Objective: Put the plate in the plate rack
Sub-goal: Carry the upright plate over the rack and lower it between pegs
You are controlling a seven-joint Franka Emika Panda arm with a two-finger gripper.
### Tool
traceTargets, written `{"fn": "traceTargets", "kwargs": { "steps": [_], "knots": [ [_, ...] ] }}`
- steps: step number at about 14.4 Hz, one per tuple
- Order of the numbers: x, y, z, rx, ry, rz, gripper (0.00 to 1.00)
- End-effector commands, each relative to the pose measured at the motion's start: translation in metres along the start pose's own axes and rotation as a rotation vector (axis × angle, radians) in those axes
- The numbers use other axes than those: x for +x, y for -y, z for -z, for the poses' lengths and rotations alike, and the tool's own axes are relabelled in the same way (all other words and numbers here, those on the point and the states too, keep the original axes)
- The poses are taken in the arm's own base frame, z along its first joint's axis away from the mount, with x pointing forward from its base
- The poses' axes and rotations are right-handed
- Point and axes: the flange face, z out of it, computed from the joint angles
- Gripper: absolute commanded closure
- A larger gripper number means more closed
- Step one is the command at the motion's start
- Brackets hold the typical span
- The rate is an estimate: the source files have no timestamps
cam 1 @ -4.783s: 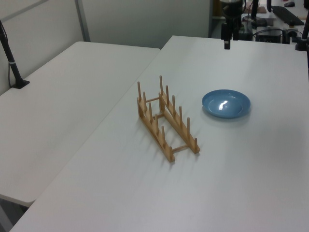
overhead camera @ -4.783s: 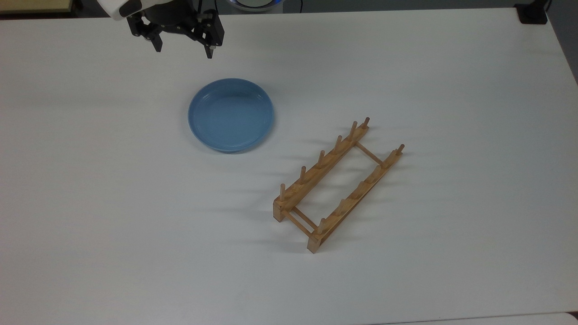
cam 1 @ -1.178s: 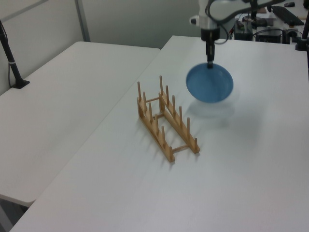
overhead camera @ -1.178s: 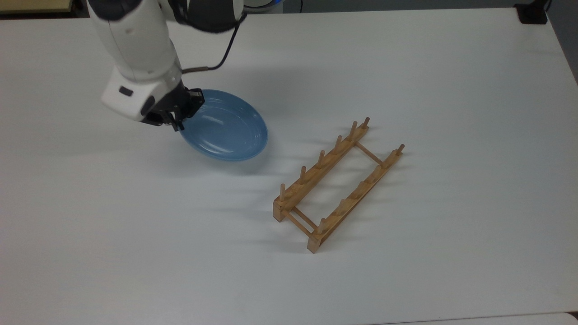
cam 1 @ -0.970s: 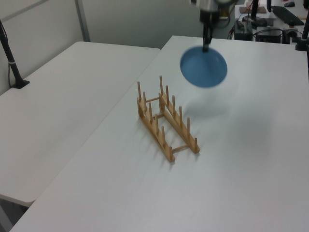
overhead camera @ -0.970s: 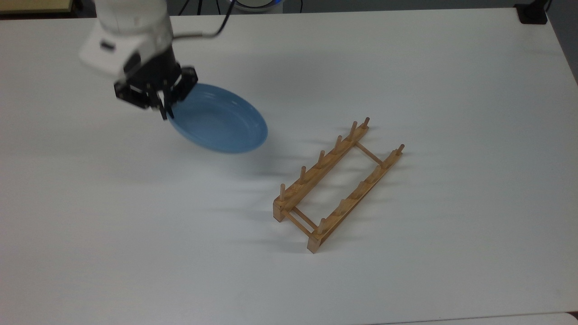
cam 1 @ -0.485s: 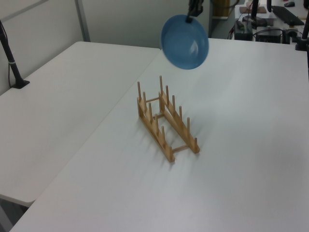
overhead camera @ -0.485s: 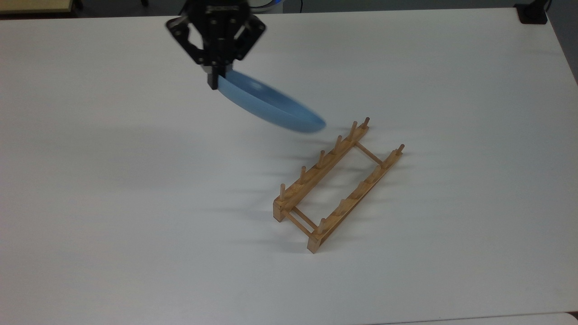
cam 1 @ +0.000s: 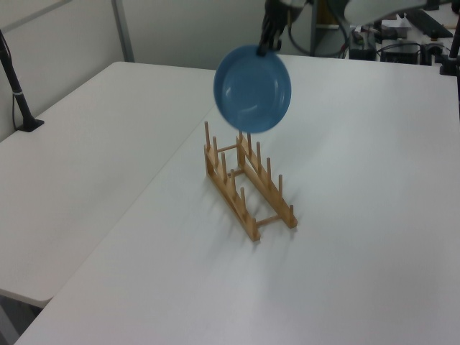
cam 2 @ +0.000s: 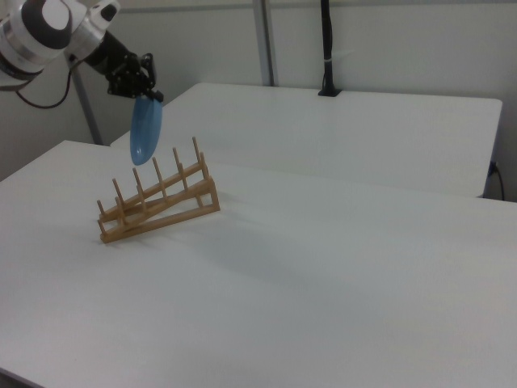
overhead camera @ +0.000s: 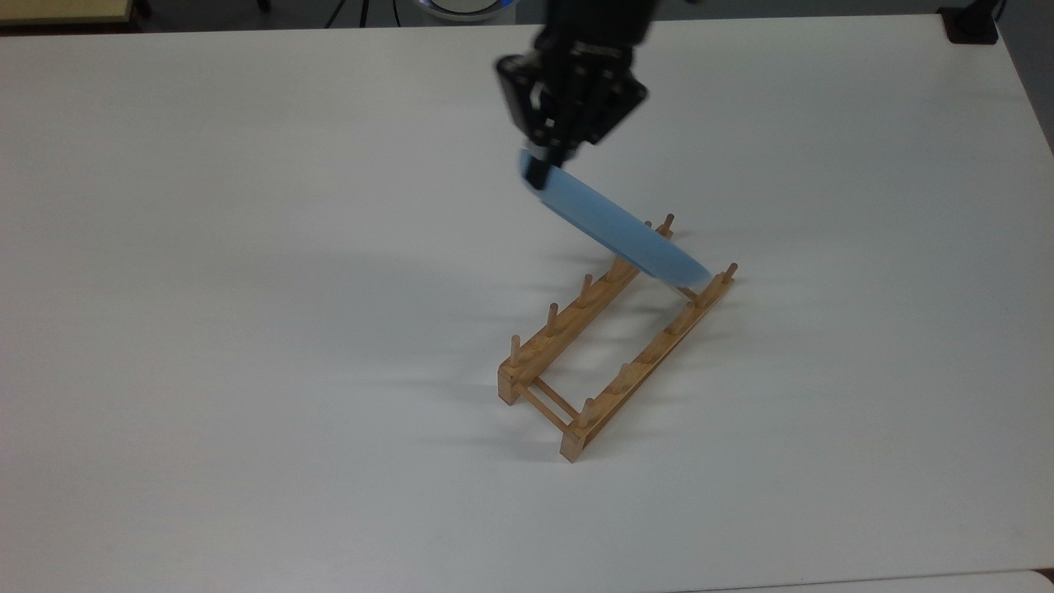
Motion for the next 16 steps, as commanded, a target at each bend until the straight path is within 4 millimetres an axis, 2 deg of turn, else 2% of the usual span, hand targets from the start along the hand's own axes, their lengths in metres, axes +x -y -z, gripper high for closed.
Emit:
{"fn": "traceTargets", "kwargs": {
  "steps": [1,4,7,11,16],
  "knots": [
    [0.003,0.049,-0.014,-0.071,0.003,-0.002,1.00],
    [0.001,0.085,-0.019,-0.098,0.025,0.026,1.00],
    [-0.002,0.110,-0.019,-0.101,0.036,0.041,1.00],
    [-0.010,0.137,-0.026,-0.138,0.058,0.087,1.00],
    [-0.018,0.156,-0.041,-0.182,0.067,0.102,1.00]
  ]
}}
